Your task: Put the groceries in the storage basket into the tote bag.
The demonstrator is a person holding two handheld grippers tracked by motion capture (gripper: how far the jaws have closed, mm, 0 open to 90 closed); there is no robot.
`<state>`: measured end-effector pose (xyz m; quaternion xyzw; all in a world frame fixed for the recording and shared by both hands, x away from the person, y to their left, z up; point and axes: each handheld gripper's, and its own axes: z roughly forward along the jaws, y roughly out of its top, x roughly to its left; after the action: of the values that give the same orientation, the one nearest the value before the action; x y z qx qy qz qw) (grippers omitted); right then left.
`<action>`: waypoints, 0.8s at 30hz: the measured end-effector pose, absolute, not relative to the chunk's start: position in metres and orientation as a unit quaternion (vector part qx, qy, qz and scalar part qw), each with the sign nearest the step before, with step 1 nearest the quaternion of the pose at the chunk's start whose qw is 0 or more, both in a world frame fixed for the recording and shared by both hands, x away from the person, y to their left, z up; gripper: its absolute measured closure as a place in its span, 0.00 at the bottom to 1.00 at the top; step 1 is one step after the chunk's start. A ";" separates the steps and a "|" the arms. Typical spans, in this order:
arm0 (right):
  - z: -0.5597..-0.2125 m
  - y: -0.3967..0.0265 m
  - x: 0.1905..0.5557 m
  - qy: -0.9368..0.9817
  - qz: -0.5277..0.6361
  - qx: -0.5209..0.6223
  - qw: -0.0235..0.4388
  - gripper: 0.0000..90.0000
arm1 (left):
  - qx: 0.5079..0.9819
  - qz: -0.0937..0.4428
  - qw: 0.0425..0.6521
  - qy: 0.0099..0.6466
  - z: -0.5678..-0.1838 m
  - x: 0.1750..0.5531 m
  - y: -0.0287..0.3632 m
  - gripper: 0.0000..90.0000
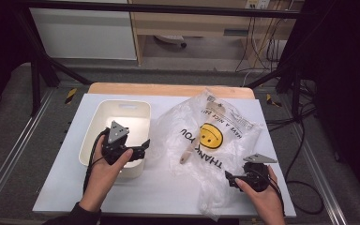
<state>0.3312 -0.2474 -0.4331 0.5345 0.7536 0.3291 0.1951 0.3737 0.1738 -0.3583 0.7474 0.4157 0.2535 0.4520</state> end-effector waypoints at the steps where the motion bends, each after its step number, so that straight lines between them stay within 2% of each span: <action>1: -0.434 -0.249 0.330 0.753 0.326 0.538 0.193 0.07 | 0.748 0.255 0.451 0.416 -0.358 0.374 0.174 0.13; 10: -0.448 -0.251 0.328 0.762 0.299 0.554 0.149 0.10 | 0.745 0.259 0.452 0.416 -0.356 0.373 0.177 0.13; 20: -0.450 -0.215 0.322 0.802 0.297 0.497 0.149 0.13 | 0.743 0.264 0.453 0.415 -0.354 0.372 0.178 0.13; 22: -0.451 -0.210 0.321 0.813 0.281 0.481 0.167 0.18 | 0.744 0.265 0.452 0.415 -0.354 0.371 0.178 0.13; 24: -0.450 -0.209 0.320 0.812 0.289 0.478 0.168 0.28 | 0.744 0.265 0.452 0.415 -0.353 0.371 0.179 0.13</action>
<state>0.3197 -0.2095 -0.4497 0.4781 0.8122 0.2888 0.1681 0.3713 0.1787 -0.3535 0.7437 0.4149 0.2651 0.4523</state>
